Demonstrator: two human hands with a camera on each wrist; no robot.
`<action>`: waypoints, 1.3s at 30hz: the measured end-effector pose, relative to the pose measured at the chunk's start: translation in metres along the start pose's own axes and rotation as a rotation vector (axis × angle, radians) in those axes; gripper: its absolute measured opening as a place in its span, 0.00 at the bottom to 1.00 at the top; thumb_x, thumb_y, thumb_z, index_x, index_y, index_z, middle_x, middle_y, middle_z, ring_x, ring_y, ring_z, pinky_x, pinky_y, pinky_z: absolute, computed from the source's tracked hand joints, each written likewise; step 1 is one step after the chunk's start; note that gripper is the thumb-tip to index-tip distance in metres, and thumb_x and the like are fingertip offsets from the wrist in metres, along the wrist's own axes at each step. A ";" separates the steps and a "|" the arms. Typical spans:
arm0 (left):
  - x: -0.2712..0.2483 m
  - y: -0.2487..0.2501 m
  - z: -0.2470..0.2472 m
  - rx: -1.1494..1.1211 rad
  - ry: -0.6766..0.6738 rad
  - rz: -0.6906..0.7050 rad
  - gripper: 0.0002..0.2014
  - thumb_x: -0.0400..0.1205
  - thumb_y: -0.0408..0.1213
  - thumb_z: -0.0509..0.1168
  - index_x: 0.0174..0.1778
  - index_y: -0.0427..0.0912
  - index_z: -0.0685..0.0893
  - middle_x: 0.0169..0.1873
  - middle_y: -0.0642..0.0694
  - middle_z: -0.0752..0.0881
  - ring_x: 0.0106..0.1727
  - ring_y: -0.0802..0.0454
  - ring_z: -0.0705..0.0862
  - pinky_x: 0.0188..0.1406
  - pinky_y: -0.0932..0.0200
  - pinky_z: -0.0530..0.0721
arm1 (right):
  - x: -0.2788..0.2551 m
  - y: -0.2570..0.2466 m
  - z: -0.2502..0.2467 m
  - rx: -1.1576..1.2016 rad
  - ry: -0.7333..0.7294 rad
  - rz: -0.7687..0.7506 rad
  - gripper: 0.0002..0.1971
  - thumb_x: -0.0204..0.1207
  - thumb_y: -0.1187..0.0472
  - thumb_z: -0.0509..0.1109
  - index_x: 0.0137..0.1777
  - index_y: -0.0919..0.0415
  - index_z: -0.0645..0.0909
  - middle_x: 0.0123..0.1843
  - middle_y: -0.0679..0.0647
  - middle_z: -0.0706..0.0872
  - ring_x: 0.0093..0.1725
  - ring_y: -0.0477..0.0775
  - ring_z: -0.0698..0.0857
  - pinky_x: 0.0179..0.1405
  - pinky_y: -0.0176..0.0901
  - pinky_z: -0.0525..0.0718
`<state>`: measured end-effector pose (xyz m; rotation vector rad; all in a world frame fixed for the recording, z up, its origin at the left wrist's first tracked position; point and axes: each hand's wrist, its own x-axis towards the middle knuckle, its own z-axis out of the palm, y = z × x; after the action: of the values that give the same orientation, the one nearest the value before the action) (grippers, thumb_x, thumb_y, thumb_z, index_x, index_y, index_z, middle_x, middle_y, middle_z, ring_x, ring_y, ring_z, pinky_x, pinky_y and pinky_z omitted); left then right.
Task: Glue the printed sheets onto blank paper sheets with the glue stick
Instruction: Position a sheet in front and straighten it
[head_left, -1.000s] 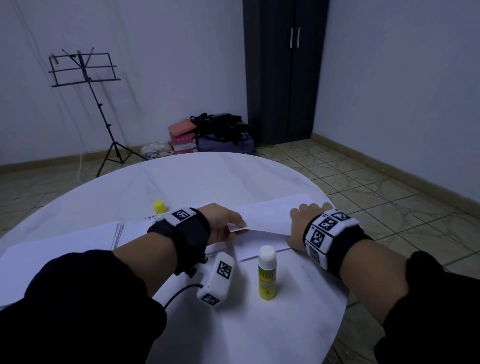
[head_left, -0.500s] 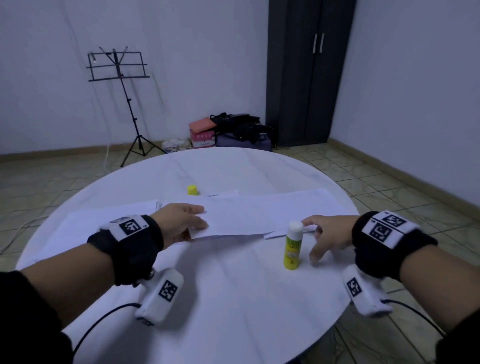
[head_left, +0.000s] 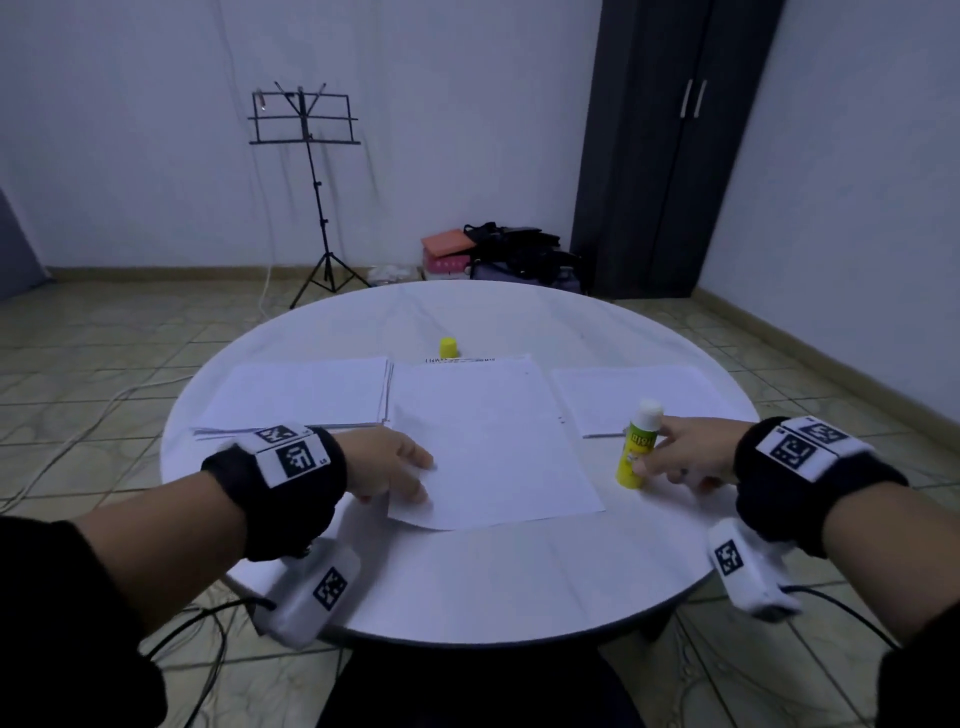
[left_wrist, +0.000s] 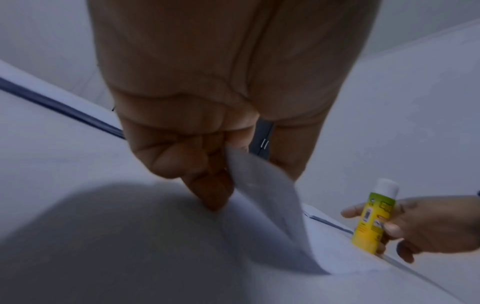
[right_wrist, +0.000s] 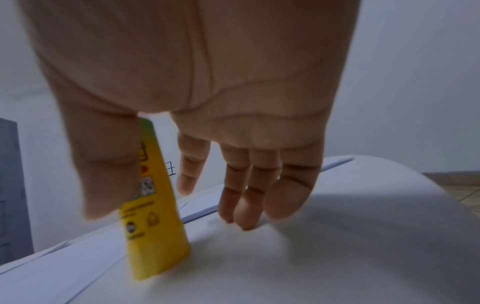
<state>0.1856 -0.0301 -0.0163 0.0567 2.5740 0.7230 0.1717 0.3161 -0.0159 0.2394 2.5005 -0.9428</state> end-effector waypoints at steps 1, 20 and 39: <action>-0.004 -0.001 -0.001 0.096 0.010 -0.004 0.27 0.76 0.44 0.73 0.72 0.52 0.76 0.62 0.45 0.78 0.51 0.48 0.80 0.43 0.61 0.80 | -0.003 -0.003 0.002 -0.012 0.009 0.002 0.30 0.52 0.46 0.78 0.58 0.46 0.78 0.43 0.60 0.74 0.39 0.56 0.70 0.29 0.40 0.69; -0.038 -0.016 0.013 0.646 0.042 0.252 0.26 0.78 0.51 0.66 0.74 0.66 0.71 0.77 0.55 0.67 0.76 0.50 0.67 0.73 0.53 0.67 | -0.014 -0.161 0.098 0.048 0.266 -0.425 0.12 0.70 0.55 0.75 0.35 0.64 0.81 0.30 0.53 0.77 0.29 0.52 0.75 0.29 0.40 0.73; -0.026 -0.009 0.008 0.663 0.033 0.238 0.27 0.71 0.62 0.71 0.65 0.61 0.77 0.63 0.53 0.76 0.65 0.49 0.77 0.66 0.52 0.72 | 0.005 -0.142 0.078 -0.301 0.366 -0.200 0.12 0.74 0.51 0.69 0.45 0.61 0.75 0.43 0.55 0.79 0.43 0.55 0.78 0.33 0.42 0.72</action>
<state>0.2130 -0.0385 -0.0160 0.5689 2.7510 -0.0855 0.1504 0.1585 0.0128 0.0691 3.0074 -0.6229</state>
